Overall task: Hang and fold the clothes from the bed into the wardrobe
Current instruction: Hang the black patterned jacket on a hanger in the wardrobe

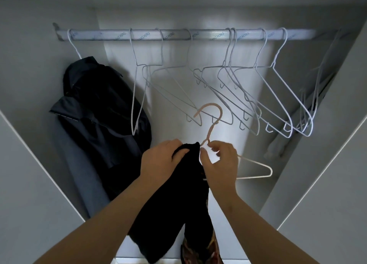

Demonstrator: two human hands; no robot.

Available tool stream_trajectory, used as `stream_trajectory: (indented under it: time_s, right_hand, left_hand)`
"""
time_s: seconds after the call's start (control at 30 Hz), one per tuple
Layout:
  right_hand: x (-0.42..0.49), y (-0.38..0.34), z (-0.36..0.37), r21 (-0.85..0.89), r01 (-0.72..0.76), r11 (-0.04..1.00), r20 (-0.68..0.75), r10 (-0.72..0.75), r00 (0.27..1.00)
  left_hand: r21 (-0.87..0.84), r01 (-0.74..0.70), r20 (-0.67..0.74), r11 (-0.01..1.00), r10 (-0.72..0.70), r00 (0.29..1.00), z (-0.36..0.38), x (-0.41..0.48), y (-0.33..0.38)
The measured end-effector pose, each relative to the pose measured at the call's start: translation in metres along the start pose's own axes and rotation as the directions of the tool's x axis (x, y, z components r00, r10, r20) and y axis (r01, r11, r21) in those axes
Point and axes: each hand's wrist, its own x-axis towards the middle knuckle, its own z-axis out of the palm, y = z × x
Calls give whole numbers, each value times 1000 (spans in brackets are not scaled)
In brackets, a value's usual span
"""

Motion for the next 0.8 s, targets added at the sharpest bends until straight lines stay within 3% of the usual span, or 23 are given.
stream_trajectory:
  time_s: [0.13, 0.3, 0.4, 0.47, 0.53, 0.67, 0.73, 0.8]
  right_hand:
    - [-7, 4, 1, -9, -119, 993, 368, 114, 923]
    - [-11, 12, 0, 105, -309, 945, 658, 167, 734]
    - [-11, 29, -5, 15, -339, 940, 796, 194, 574]
    - [-13, 40, -6, -124, -248, 961, 834, 236, 499]
    - [-14, 51, -8, -302, -57, 952, 818, 289, 498]
    - [-18, 66, -19, -565, 270, 779, 723, 310, 618]
    - [-19, 72, -24, -654, 334, 678, 657, 291, 696]
    - [-17, 76, -27, -700, 301, 648, 583, 275, 764]
  left_hand:
    - [3, 28, -50, 1000, -28, 998, -2, 2, 1]
    - [-3, 79, -134, 997, -79, 988, -11, 11, -8]
    - [-24, 80, -193, 997, -83, 978, -25, 15, -16]
    - [-34, 81, -214, 996, -86, 973, -34, 17, -22]
    - [-73, 65, -228, 995, -80, 970, -43, 19, -32]
    - [-96, 31, -216, 995, -52, 975, -59, 15, -56]
    - [-68, 10, -194, 998, -23, 981, -64, 9, -64]
    - [-33, -10, -159, 999, 5, 987, -68, 3, -69]
